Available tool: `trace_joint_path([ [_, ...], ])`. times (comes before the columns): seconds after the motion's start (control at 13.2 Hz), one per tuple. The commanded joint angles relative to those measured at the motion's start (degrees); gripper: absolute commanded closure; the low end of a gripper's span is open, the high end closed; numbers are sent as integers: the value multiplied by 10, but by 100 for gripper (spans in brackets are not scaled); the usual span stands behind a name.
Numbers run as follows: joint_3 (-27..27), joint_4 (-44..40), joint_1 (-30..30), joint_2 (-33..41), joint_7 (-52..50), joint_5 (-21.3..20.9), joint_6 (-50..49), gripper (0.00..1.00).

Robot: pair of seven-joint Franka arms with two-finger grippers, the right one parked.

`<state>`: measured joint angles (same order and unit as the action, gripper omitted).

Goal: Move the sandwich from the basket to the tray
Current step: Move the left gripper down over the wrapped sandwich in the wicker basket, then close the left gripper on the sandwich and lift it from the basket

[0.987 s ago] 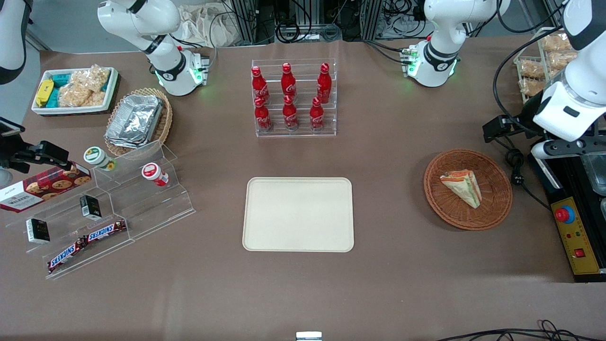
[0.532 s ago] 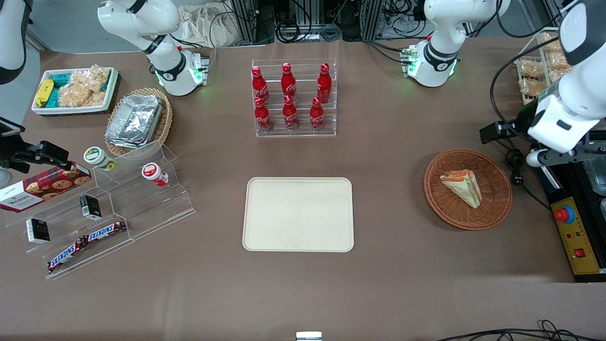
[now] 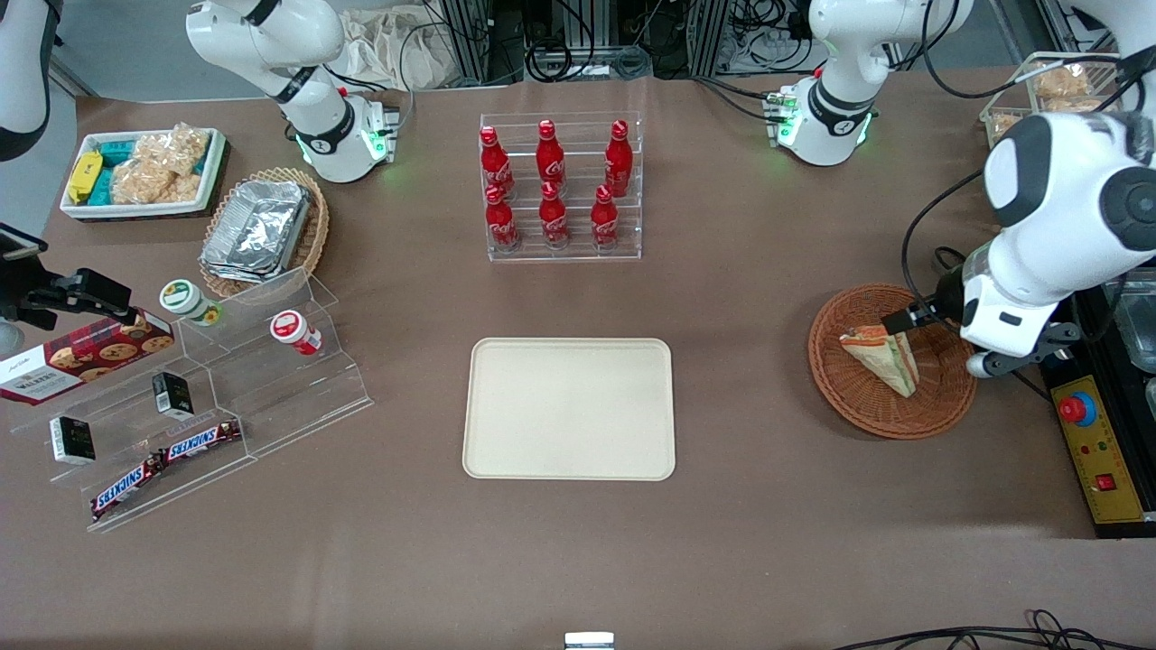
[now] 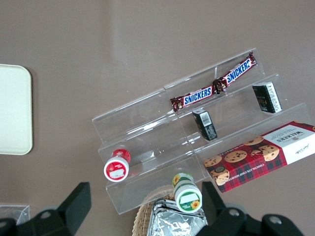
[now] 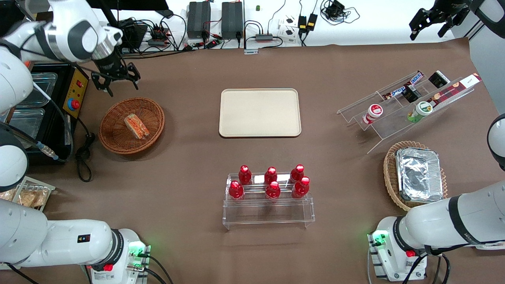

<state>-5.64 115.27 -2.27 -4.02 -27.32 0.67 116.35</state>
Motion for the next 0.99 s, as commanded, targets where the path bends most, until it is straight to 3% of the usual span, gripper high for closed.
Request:
trace_joint_path([
  [0.0,-2,98,-28,4,-25,-9,122,1],
  [0.3,-3,113,-49,-78,-75,-3,222,1],
  [0.53,-3,115,-47,-113,-116,-5,237,1],
  [0.61,-3,114,-46,-123,-118,-5,237,15],
  [0.76,-3,113,-46,-135,-115,-9,237,79],
  [0.84,-3,113,-46,-136,-104,-10,237,100],
  [0.91,-3,111,-47,-132,-88,-10,231,100],
])
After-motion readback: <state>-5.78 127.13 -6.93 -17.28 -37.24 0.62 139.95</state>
